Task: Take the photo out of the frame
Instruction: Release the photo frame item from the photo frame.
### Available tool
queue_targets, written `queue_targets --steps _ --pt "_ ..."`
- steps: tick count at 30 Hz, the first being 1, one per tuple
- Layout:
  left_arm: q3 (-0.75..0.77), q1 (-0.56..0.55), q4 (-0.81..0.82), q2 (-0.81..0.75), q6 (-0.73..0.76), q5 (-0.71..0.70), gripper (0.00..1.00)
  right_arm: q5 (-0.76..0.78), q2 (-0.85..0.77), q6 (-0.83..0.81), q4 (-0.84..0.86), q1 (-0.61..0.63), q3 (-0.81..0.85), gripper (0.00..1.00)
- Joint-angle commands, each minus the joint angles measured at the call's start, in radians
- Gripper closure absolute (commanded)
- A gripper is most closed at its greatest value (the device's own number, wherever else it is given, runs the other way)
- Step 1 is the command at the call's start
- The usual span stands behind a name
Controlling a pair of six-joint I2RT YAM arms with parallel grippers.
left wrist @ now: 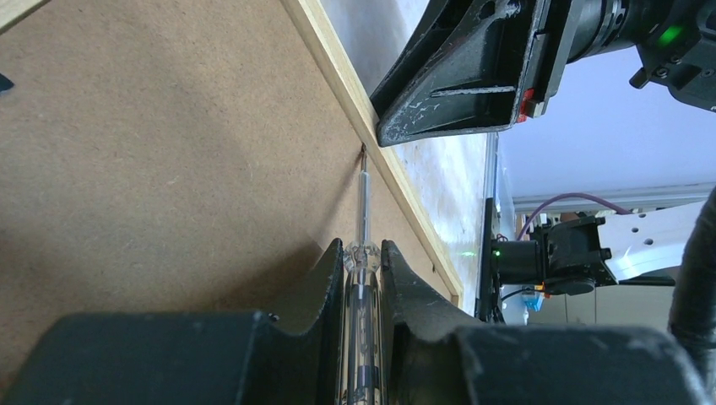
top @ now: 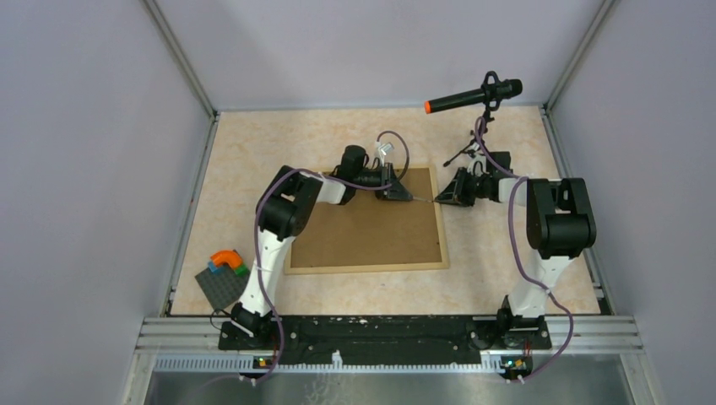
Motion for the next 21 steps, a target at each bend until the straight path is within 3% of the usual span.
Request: queue_targets --steps 1,14,21 --pt "0.008 -0.093 -0.057 -0.017 0.055 -0.03 1.0 0.034 0.03 0.003 -0.008 0.049 -0.05 1.0" --pt "0.039 -0.174 -0.039 -0.087 0.057 -0.062 1.0 0.051 0.053 0.037 -0.012 0.049 -0.043 1.0" --pt "-0.027 -0.11 -0.141 -0.147 0.0 -0.18 1.0 0.088 0.046 0.034 -0.033 0.048 -0.049 1.0"
